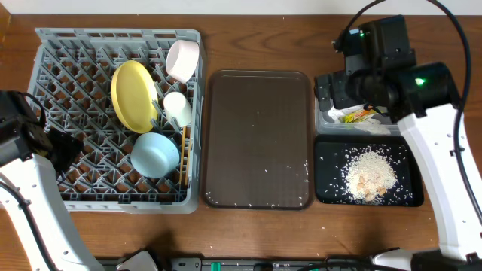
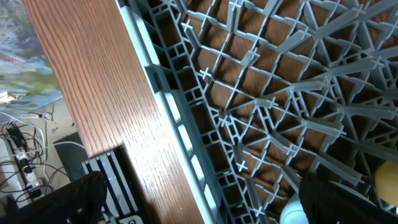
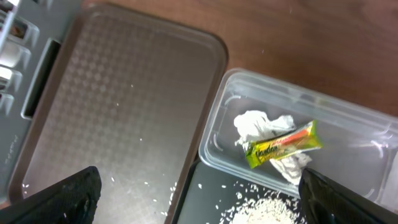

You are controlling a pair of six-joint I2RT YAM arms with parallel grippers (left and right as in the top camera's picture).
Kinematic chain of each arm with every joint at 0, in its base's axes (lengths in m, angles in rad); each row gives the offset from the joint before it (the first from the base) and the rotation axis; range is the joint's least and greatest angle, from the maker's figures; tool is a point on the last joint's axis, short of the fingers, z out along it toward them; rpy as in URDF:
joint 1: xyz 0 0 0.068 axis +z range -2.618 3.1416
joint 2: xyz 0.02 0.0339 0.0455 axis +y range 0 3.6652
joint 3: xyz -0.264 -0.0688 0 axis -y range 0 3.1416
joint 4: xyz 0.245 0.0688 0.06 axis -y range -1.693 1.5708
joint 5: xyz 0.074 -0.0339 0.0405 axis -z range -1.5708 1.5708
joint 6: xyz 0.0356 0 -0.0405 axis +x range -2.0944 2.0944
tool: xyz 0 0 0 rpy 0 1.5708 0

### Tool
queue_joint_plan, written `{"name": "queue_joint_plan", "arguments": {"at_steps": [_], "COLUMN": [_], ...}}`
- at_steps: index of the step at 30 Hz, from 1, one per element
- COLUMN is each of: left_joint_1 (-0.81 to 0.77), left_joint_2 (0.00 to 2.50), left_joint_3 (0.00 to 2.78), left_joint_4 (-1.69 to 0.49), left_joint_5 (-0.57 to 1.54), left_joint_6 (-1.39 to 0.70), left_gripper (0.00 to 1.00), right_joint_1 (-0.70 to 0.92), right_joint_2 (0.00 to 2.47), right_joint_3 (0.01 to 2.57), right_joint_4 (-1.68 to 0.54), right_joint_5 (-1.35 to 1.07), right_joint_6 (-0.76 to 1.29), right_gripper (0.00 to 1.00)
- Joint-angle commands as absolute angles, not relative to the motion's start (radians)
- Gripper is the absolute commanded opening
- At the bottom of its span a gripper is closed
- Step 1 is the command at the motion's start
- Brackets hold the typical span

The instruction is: Sort waste into correct bins and load items into the dishwasher

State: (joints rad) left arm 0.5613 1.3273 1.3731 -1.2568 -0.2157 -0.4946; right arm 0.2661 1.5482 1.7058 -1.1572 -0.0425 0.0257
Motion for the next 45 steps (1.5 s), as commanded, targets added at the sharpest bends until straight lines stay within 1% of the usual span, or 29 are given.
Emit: {"name": "queue_joint_plan", "arguments": {"at_steps": [1, 6, 9, 12, 16, 19, 24, 32, 34, 40, 45], "left_joint_1": [0.566, 0.566, 0.566, 0.566, 0.566, 0.566, 0.566, 0.566, 0.566, 0.566, 0.566], "left_joint_2": [1.324, 1.324, 1.324, 1.324, 1.324, 1.324, 1.324, 1.324, 1.324, 1.324, 1.324], "left_joint_3": [1.378, 1.379, 1.378, 1.379, 1.378, 1.379, 1.379, 1.378, 1.379, 1.378, 1.379], "left_joint_4": [-1.261, -1.261, -1.261, -1.261, -1.261, -1.261, -1.261, -1.261, -1.261, -1.261, -1.261], "left_joint_5": [-0.228, -0.228, -0.228, -0.228, -0.228, -0.228, -0.228, -0.228, -0.228, -0.228, -0.228], "left_joint_6": [-0.496, -0.496, -0.495, -0.496, -0.495, -0.495, -0.495, -0.496, -0.496, -0.495, -0.496], "left_gripper": [1.0, 1.0, 1.0, 1.0, 1.0, 1.0, 1.0, 1.0, 1.0, 1.0, 1.0], "right_joint_1": [0.241, 0.236, 0.237, 0.236, 0.236, 0.225, 0.152, 0.042, 0.022, 0.02, 0.018], "right_joint_2": [1.408, 1.243, 1.119, 0.974, 0.755, 0.606, 0.405, 0.195, 0.145, 0.068, 0.005], "right_joint_3": [1.704, 1.668, 1.563, 1.347, 0.982, 0.763, 0.503, 0.22, 0.138, 0.005, 0.005], "right_joint_4": [-1.092, -0.951, -0.777, -0.513, -0.142, 0.017, 0.076, 0.08, 0.119, 0.229, 0.126], "right_joint_5": [-0.027, -0.027, -0.029, -0.031, -0.028, -0.026, -0.026, -0.026, -0.026, -0.026, -0.027], "right_joint_6": [-0.021, -0.024, -0.024, -0.024, -0.024, -0.024, -0.019, 0.025, 0.04, 0.067, 0.066], "right_gripper": [0.99, 0.99, 0.99, 0.99, 0.99, 0.99, 0.99, 0.99, 0.99, 0.99, 0.99]}}
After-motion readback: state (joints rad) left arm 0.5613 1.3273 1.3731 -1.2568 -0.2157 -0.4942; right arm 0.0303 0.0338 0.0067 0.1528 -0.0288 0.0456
